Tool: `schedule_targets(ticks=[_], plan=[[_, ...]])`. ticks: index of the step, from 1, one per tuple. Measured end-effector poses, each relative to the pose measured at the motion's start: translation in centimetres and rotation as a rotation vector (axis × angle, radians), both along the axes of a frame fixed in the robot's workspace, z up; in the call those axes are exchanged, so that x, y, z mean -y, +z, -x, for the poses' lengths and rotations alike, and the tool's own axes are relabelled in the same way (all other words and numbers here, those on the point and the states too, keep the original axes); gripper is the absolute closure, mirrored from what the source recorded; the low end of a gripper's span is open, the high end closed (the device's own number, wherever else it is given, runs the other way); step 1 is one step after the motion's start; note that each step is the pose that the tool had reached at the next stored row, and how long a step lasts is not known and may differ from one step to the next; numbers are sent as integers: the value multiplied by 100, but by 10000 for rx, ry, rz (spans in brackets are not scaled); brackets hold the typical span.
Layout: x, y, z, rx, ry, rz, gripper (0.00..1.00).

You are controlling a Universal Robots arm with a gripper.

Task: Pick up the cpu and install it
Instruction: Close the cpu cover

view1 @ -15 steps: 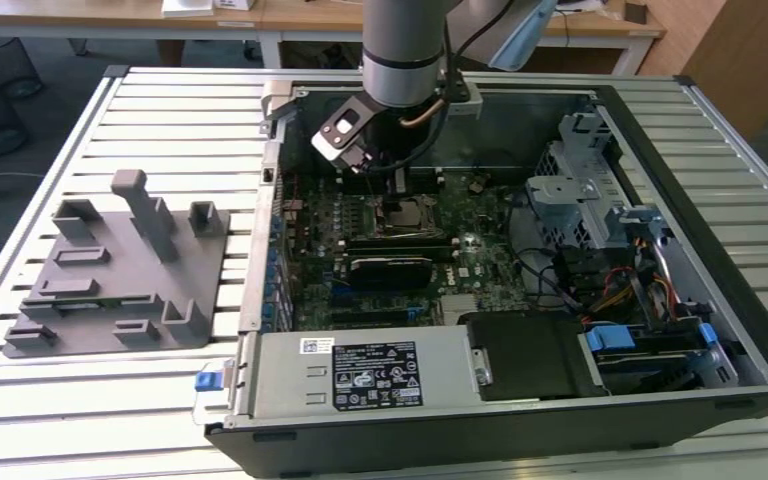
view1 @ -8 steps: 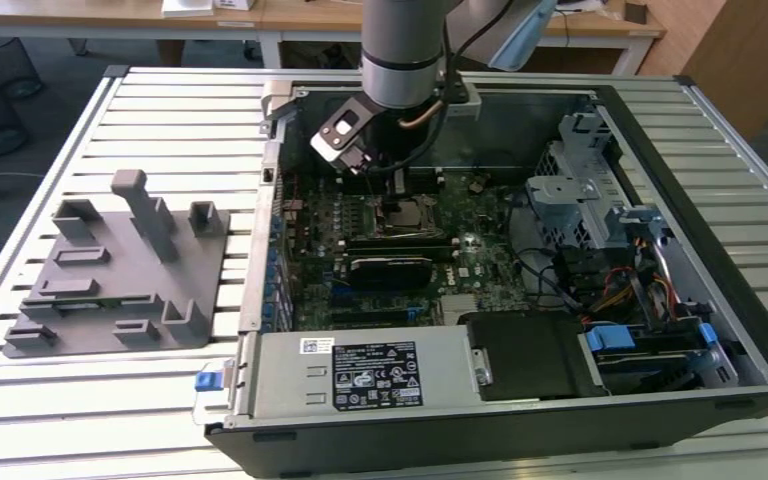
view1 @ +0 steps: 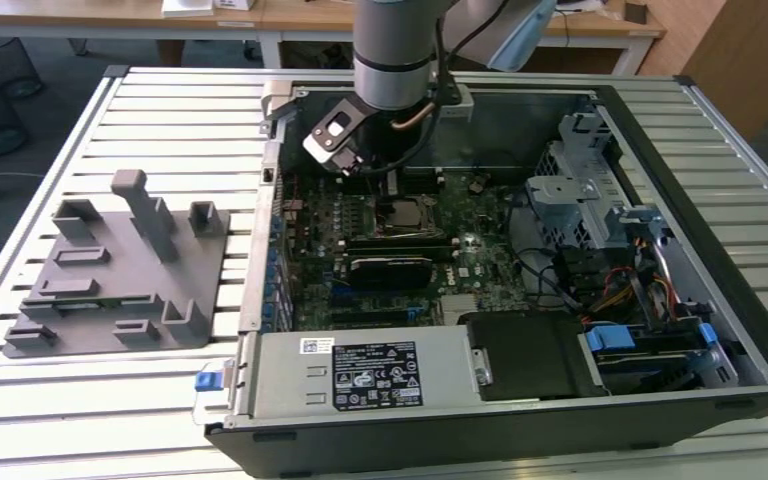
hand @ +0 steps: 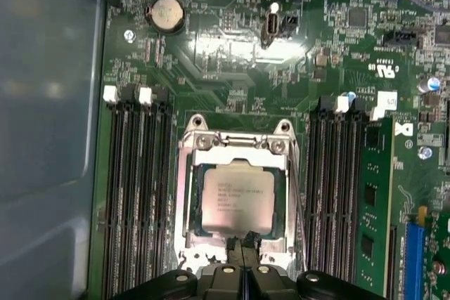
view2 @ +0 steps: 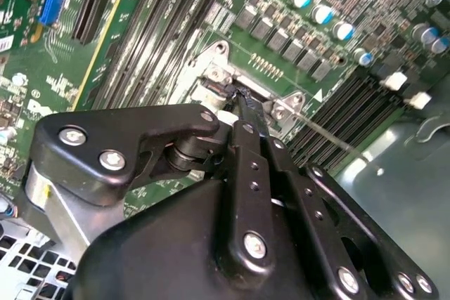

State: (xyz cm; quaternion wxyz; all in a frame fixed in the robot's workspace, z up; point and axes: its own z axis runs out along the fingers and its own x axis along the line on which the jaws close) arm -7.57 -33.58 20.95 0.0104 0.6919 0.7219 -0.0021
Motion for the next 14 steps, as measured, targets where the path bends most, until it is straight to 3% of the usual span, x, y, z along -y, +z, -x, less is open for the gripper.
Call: schedule_targets(ticks=[8,14], plan=[[0,-90,14,0,1,0,89],[1,-102,15,-3,0,2,89]])
